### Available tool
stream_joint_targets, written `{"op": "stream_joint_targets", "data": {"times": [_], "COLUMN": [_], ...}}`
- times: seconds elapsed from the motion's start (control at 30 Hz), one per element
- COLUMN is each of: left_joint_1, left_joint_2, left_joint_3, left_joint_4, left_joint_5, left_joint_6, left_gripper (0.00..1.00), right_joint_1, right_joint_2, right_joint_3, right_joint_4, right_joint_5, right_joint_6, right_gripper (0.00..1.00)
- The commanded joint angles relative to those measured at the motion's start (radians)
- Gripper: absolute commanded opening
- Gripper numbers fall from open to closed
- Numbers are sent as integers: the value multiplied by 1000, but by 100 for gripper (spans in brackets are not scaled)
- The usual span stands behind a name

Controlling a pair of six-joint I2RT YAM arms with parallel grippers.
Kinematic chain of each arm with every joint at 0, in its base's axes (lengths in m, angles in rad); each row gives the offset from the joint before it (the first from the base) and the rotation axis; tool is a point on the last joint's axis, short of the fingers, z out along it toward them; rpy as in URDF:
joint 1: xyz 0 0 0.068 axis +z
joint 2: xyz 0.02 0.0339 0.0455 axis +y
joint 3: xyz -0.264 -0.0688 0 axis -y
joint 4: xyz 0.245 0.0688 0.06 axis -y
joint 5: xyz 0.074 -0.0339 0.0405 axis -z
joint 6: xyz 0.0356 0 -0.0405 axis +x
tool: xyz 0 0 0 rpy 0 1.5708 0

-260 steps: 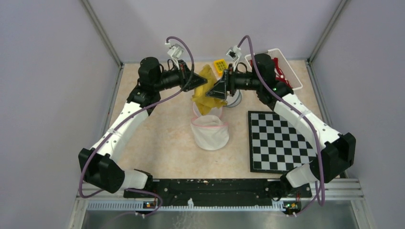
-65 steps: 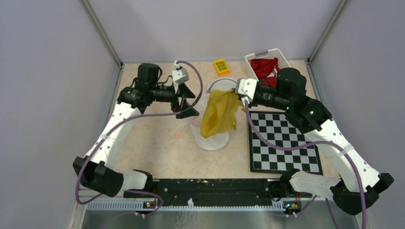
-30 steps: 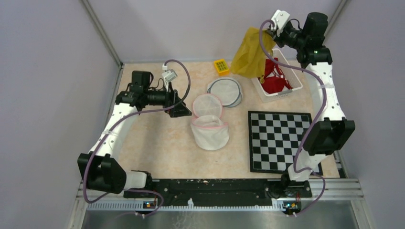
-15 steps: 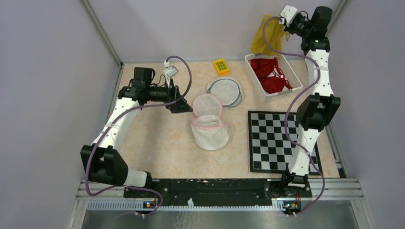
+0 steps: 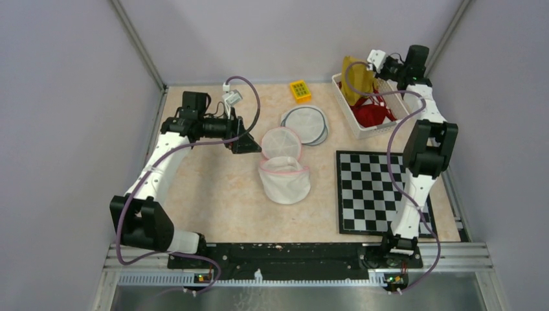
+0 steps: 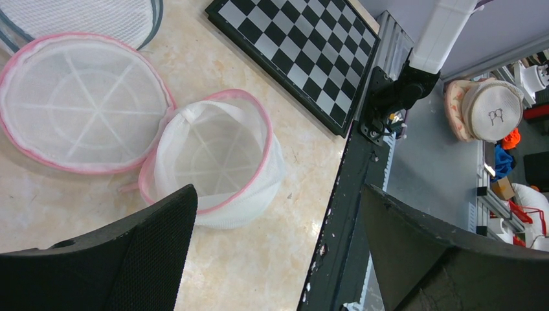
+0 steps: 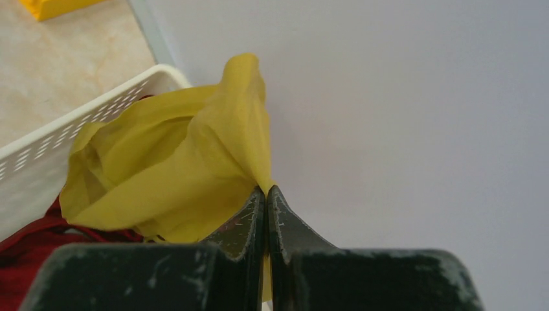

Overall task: Unzip the laundry bag and remove the bra
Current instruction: Place the bra in the bin.

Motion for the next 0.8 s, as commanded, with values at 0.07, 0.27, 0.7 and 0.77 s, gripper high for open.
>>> {"op": "stream_joint_targets", "data": {"times": [0.07,0.27,0.7,0.77], "left_joint_1": [6,6,6,6], "left_joint_2": [11,14,12,13], "left_joint_3": [25,20,3,3], "left_joint_4": [19,25,28,28], "left_joint_5": [15,22,38,42], "left_joint_6": [17,19,27,27], "left_gripper": [99,99,99,99], "right_joint_1": [-18,-25,-84,-88], "right_joint_2": [-82,-134,-323,-337], "right_joint_3": [-7,-65,-439,-476], "right_joint_4": [39,-31,-141,-174], "right_joint_5": [-64,-88,-95,-91], "right_joint_6": [-73,-123,-343,-379], "right_gripper": [0,0,0,0]}}
